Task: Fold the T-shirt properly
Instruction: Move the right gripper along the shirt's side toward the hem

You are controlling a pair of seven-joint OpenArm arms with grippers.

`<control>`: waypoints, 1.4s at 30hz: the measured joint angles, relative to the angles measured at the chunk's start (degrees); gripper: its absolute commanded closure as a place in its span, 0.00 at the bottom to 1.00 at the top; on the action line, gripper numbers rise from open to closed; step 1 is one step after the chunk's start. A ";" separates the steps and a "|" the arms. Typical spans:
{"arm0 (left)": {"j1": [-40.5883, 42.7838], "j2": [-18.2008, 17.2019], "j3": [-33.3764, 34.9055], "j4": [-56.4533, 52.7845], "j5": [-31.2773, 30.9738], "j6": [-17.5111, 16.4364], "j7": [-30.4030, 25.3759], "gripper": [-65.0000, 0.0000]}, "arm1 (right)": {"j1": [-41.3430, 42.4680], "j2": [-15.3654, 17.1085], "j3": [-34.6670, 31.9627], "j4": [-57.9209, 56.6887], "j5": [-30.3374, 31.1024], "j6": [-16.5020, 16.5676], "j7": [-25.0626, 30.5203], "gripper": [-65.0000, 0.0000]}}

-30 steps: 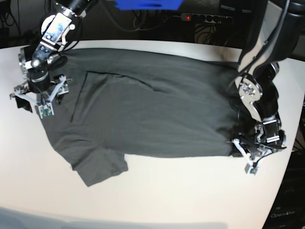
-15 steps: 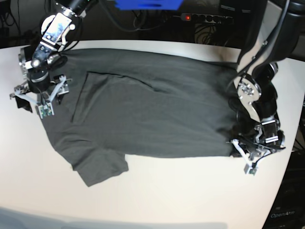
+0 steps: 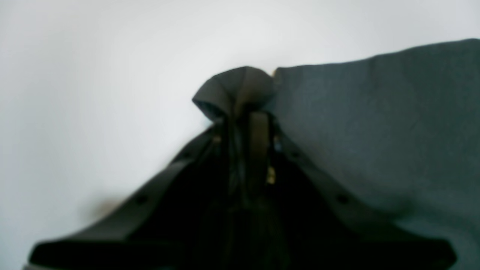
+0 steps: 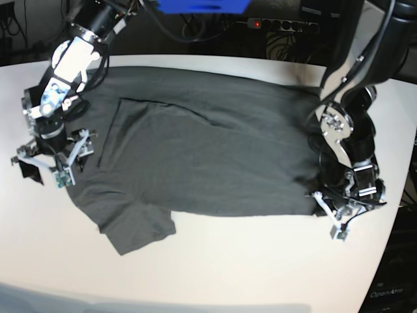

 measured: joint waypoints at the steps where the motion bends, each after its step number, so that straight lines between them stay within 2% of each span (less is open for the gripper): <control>1: 0.13 0.07 0.02 0.02 0.00 0.00 -0.35 0.89 | 1.49 0.24 -0.22 -2.21 -0.39 -0.13 -0.02 0.22; 5: 0.35 0.13 -0.02 0.15 -0.02 0.00 -0.79 0.89 | 6.99 0.31 -0.33 -10.84 -4.72 0.09 -0.48 0.22; 9: 1.01 0.17 0.00 0.48 -0.46 -0.02 -1.66 0.89 | 11.10 0.63 -0.28 -15.26 -4.81 0.09 -0.15 0.22; 13: 2.40 0.00 0.35 0.92 -1.64 0.00 -3.91 0.89 | 16.59 2.99 -1.11 -22.56 -6.25 0.09 -0.26 0.22; 17: 3.21 -0.17 0.35 0.98 -2.21 0.00 -5.25 0.89 | 20.76 3.48 -1.31 -28.63 -8.83 -0.07 0.70 0.22; 23: 4.22 -0.35 0.35 1.29 -3.28 -0.04 -6.49 0.89 | 21.62 3.13 -4.63 -31.87 -9.09 0.07 0.98 0.22; 31: 4.28 -0.39 0.35 1.29 -3.28 -0.04 -6.49 0.89 | 23.43 3.02 -4.50 -32.04 -9.07 0.04 0.33 0.22; 35: 4.35 -0.79 0.35 1.29 -3.69 -0.44 -6.49 0.89 | 24.92 3.13 -4.46 -32.02 -6.08 0.07 -0.87 0.22; 42: 4.98 -1.42 0.35 1.29 -4.33 -0.94 -7.34 0.89 | 31.01 2.34 5.20 -31.95 -6.16 -0.07 -2.75 0.22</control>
